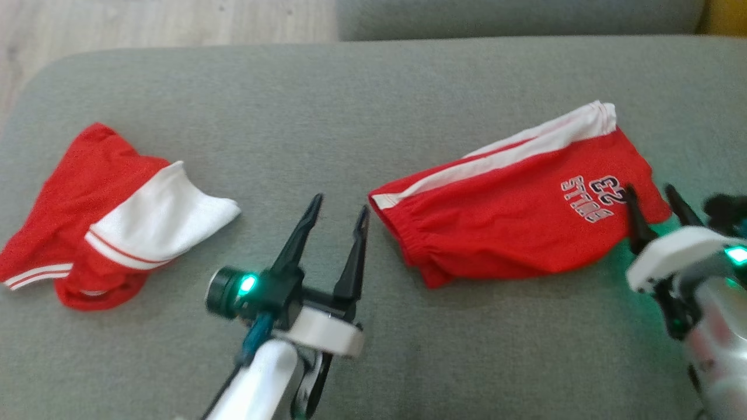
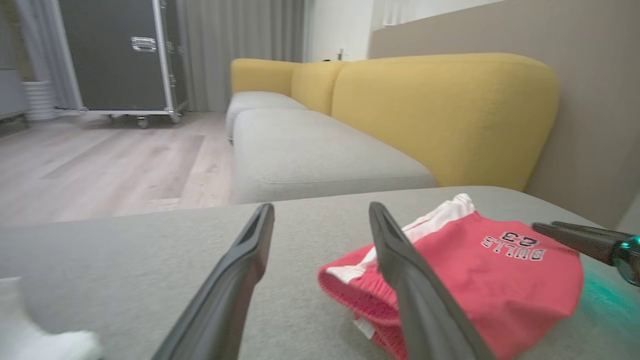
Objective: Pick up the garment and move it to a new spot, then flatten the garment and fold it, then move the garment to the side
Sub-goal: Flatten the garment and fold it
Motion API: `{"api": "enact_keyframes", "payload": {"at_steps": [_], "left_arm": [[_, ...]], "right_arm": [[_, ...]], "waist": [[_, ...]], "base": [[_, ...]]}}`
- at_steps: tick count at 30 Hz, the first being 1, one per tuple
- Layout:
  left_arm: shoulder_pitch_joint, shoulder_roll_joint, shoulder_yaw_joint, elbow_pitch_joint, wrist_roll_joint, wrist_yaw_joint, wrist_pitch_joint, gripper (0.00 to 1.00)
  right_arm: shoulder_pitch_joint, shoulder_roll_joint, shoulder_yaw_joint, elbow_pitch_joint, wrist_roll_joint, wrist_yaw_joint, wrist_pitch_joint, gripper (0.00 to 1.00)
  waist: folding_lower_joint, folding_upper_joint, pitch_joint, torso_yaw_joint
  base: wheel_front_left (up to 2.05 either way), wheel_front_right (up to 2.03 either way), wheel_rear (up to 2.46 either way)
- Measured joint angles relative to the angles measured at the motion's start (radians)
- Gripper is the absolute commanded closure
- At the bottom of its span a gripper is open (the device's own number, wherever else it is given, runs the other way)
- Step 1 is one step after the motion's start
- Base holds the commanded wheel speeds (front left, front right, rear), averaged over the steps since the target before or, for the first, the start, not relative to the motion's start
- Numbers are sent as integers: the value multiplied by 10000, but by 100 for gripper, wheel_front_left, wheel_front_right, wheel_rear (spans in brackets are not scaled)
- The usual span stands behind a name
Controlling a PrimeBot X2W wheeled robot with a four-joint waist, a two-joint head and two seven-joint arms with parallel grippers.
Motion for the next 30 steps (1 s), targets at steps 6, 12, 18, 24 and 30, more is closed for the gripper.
{"api": "enact_keyframes", "payload": {"at_steps": [6,12,18,24,30], "left_arm": [[1573,29,982,-1611,1151,573,-23,0],[2610,50,1605,-2382,1622,708,-25,0],[2852,52,1766,-2660,2054,688,-25,0],[2850,50,1831,-2867,2474,683,-25,0],[2852,48,1983,-2869,2541,686,-25,0]], "right_arm": [[133,-485,-337,619,706,0,226,0],[107,-790,-669,1653,1085,0,763,0],[-284,-1037,-894,2242,1381,0,974,0],[-746,-1099,-725,2479,1371,0,1028,100],[-880,-934,-589,2525,1329,0,397,100]], "waist": [[0,0,-336,534],[0,0,-419,1255],[2,0,-146,1818],[4,0,236,1895],[4,0,114,1352]], "base": [[0,0,0],[0,0,0],[0,0,0],[0,0,0],[0,0,0]]}}
